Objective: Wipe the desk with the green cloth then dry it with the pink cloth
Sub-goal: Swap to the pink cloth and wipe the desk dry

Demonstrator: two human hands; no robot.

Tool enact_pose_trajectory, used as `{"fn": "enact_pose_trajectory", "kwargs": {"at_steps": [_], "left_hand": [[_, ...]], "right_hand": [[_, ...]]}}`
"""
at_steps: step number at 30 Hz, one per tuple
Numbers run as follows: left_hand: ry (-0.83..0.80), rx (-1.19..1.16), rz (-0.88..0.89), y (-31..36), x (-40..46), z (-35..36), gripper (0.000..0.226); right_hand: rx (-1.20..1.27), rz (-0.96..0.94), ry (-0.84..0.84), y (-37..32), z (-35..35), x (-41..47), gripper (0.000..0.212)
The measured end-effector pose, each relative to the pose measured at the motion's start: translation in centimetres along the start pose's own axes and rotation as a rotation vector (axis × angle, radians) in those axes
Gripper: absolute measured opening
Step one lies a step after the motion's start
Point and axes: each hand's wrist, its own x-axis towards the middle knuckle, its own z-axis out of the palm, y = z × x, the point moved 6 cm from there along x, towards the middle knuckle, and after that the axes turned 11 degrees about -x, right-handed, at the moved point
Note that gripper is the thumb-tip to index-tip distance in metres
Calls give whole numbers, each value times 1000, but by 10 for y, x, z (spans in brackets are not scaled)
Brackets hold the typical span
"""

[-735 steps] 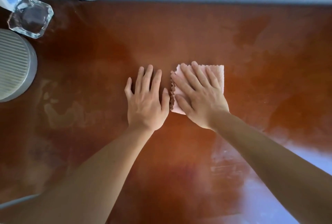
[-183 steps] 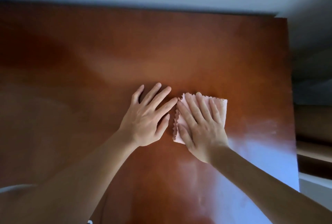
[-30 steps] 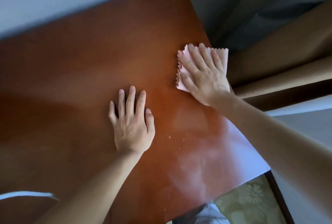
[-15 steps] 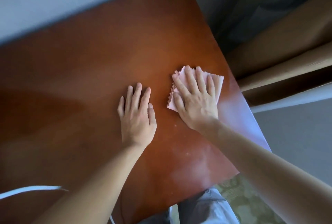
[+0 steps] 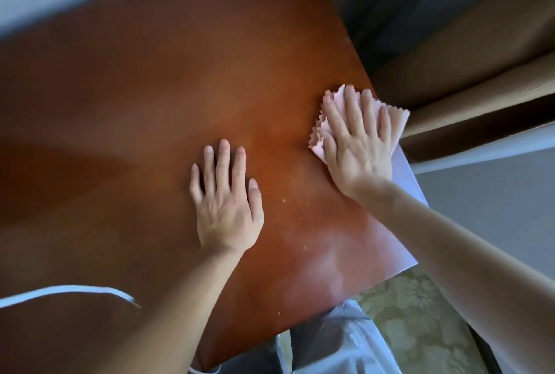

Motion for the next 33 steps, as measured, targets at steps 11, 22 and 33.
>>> {"fn": "enact_pose_trajectory", "kwargs": {"at_steps": [11, 22, 33], "left_hand": [[14, -7, 12, 0, -1, 1, 55], [29, 0, 28, -1, 1, 1, 54], [-86, -171, 67, -4, -4, -13, 43]], "right_hand": [[54, -414, 75, -74, 25, -110, 59], [17, 5, 23, -11, -7, 26, 59], [96, -58, 92, -107, 35, -164, 55]]}}
